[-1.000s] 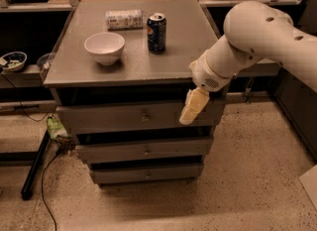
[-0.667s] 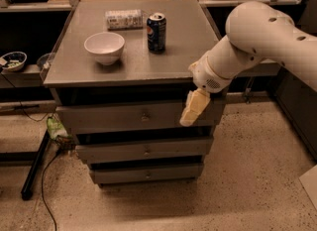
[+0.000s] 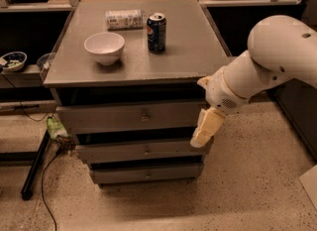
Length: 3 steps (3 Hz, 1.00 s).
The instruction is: Open top drawer
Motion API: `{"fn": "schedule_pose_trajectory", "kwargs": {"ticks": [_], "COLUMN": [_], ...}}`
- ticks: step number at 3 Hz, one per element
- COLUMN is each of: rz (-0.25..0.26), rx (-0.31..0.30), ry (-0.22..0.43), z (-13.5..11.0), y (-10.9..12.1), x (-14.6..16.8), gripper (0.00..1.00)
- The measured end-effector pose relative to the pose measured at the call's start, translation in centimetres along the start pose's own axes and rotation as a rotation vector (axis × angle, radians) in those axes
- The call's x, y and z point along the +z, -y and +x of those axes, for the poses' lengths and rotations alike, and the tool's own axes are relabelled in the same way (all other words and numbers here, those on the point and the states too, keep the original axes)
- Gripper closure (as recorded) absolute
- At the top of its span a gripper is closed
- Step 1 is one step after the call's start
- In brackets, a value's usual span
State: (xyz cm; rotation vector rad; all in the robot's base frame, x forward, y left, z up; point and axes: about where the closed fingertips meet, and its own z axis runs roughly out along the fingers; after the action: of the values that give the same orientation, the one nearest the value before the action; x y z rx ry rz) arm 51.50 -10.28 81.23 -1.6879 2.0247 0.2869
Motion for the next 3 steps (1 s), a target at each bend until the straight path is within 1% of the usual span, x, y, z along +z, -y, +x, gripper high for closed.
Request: {"fn": "schedule_pose_trajectory", "kwargs": {"ticks": [1, 2, 3], "rz": [0.034, 0.051, 0.046], "rx": [0.016, 0.021, 0.024], "ry": [0.008, 0.019, 0.025], "z": [0.8, 1.3, 1.6], "y": [1.6, 2.9, 4.2], "x": [2.9, 4.8, 7.3], "gripper": [0.00, 0.00, 0.00]}}
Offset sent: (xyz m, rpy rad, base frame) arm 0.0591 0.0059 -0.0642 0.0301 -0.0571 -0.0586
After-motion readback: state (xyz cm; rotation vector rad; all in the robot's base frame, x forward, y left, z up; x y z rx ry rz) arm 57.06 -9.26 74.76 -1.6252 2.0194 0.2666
